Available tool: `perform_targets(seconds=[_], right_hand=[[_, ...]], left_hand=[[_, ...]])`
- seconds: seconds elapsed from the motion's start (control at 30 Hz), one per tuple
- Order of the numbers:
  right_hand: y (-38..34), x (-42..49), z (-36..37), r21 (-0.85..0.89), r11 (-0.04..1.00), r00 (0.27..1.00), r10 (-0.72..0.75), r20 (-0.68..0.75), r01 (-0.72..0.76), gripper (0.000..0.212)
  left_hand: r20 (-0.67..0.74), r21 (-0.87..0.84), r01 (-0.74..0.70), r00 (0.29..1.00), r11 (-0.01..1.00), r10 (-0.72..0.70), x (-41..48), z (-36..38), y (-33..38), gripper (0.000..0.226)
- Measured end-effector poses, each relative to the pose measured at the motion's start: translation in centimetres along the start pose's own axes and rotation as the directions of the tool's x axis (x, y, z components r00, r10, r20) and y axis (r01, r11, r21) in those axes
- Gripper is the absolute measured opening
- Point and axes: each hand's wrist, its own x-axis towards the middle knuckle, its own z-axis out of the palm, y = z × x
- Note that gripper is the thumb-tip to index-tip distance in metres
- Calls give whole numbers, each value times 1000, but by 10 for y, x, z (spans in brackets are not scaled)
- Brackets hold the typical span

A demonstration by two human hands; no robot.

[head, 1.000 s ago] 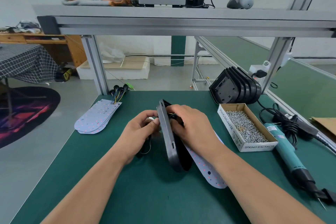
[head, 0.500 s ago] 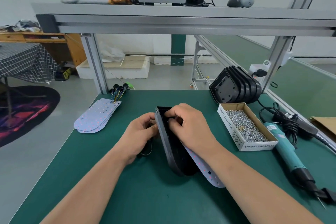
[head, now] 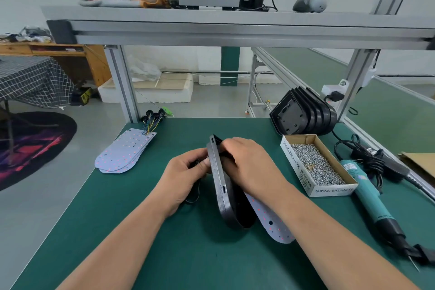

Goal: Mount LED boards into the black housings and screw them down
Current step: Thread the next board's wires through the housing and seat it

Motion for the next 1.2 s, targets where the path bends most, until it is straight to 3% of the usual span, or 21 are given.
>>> perform_targets(seconds=[0.17,0.27,0.43,0.53,0.77,0.93,1.03,1.13,1.2], right_hand=[[5,1,0,147,983,993,116,-28,-111,14],[6,0,-3,220,969,994,110,24,-113,13],[7,-1,-10,162,986,993,33,113,-51,10],[4,-5,-7,124,991,999,38,34,-42,10],[2,-4,3,61,979,974,200,-104,-194,14],[7,-3,3,115,987,992,120,-31,-116,9],[8,-6,5,92,990,994,99,42,-102,21],[10,-8,5,109,987,986,104,130,-118,19],[10,-11,5,89,992,993,79,84,-87,17]], left_hand=[[-9,-7,-11,1000,1000,11,-1,1,2,28],[-20,19,-7,1000,1000,7,-1,2,1,26],[-10,49,-27,1000,998,27,-2,5,4,26],[19,52,-56,998,997,55,-3,10,5,28],[-5,49,-1,1000,999,1,-2,12,6,35],[-22,88,-40,999,995,42,-2,13,4,31],[-44,126,-50,997,991,56,-2,13,3,34],[-42,133,-63,997,989,69,-1,10,3,34],[-38,152,-66,997,986,73,-1,12,3,33]])
